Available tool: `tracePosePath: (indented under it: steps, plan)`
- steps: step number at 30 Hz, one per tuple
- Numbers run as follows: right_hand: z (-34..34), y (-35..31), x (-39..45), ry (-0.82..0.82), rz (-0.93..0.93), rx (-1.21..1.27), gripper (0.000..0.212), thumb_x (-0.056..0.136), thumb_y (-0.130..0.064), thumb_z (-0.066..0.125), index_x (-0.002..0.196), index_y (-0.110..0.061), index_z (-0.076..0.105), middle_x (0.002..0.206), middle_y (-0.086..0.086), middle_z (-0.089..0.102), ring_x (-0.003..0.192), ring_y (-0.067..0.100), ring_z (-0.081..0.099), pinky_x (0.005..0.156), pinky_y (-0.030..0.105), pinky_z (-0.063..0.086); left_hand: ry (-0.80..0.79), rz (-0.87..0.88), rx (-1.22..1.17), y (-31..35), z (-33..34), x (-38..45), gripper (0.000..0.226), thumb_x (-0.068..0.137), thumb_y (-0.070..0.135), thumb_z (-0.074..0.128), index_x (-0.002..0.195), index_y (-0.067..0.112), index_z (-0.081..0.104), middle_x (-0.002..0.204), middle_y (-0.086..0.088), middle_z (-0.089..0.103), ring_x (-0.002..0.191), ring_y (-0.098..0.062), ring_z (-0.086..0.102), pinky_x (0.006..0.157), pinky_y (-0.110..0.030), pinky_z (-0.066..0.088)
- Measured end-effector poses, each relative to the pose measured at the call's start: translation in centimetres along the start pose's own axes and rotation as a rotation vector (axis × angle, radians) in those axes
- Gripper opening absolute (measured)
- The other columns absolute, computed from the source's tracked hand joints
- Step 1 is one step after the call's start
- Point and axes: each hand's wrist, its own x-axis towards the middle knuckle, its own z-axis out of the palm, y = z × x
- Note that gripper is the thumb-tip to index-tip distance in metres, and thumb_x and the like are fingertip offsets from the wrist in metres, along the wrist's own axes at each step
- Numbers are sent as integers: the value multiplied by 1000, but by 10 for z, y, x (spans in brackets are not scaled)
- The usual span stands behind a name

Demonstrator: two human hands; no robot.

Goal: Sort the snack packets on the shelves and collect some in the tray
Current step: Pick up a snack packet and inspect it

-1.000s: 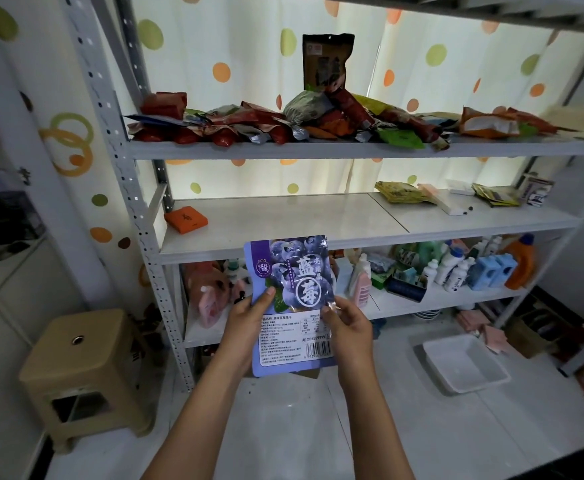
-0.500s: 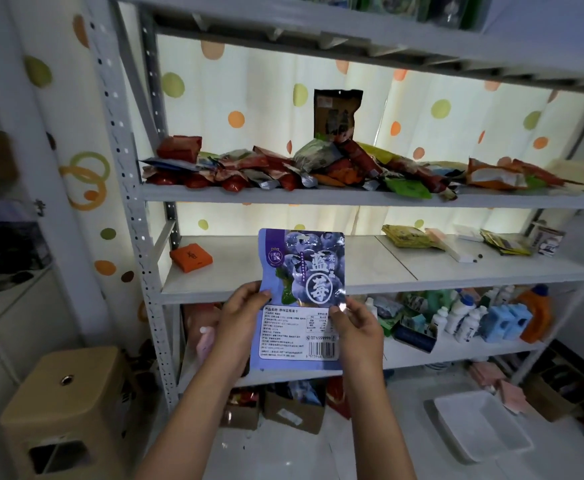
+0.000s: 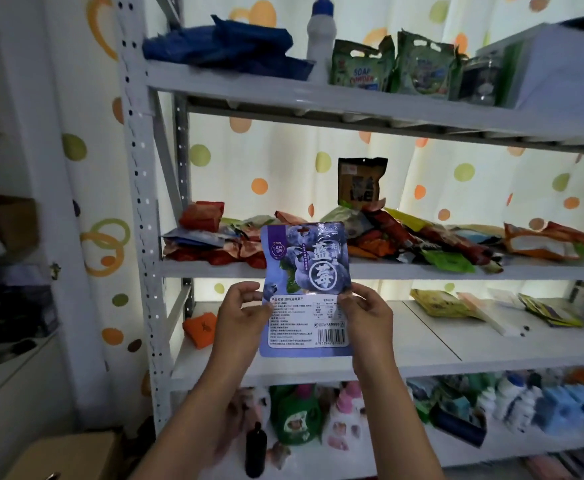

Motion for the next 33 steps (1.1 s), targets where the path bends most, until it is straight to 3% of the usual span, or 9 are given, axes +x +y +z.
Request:
tracePosePath:
  steps: [7,11,15,18,22,25,29,31,33]
  plan:
    - [85,-5,70,-6,-22,-28,14,92,-5,59,103,-12,65,83,-1,69,71,16,61,63,28,48,-117,82,149,5,-34,111,39,88,-7,55,97,29,65,99,11,69,89,-6,65,77,-28,53]
    - [133,-4,114,7,6,-60,13,90,-3,59,93,-14,66,86,5,69,74,19,59,65,27,46,-164,123,289,7,-51,168,45,87,-9,47,90,34,62,92,19,64,89,-11,62,82,-33,51]
    - [166,-4,156,11,62,-80,21,89,-1,57,77,-18,64,81,7,68,78,26,60,72,37,50,-208,153,367,6,-55,211,38,92,-3,47,93,34,55,91,17,60,84,-2,59,70,-20,51]
    - [182,-1,187,24,109,-104,21,90,1,53,84,-13,66,85,11,68,77,29,63,74,43,55,-222,168,420,2,-47,235,32,94,1,49,115,22,60,110,1,62,98,-17,63,78,-36,57]
    - [192,6,226,70,170,-171,24,91,3,55,112,-6,65,95,18,65,82,31,62,78,43,55,-298,186,574,-11,-31,258,40,94,6,52,133,16,54,130,-3,56,108,-12,54,70,-23,48]
    - [187,6,249,35,143,-299,22,93,4,50,111,-2,63,96,15,64,83,27,58,69,35,50,-300,256,678,-19,-28,269,39,94,10,55,131,22,54,135,1,53,108,-5,47,80,-21,46]
    - [178,10,265,-100,-22,-763,12,90,-3,51,93,1,63,80,11,59,77,27,56,50,25,37,-268,287,814,-22,-35,275,35,93,13,54,125,25,56,129,5,56,111,-9,53,89,-28,51]
    - [179,14,266,-153,-126,-965,8,85,-5,54,78,-4,60,73,9,57,77,29,59,51,23,38,-243,314,903,-23,-43,277,33,93,16,55,126,22,56,130,2,57,116,-15,53,94,-30,48]
    - [183,15,263,-156,-256,-1046,13,81,-11,60,89,-4,67,87,12,65,84,29,64,63,27,49,-235,324,981,-26,-55,282,35,94,20,56,129,18,56,134,1,55,121,-17,52,99,-32,46]
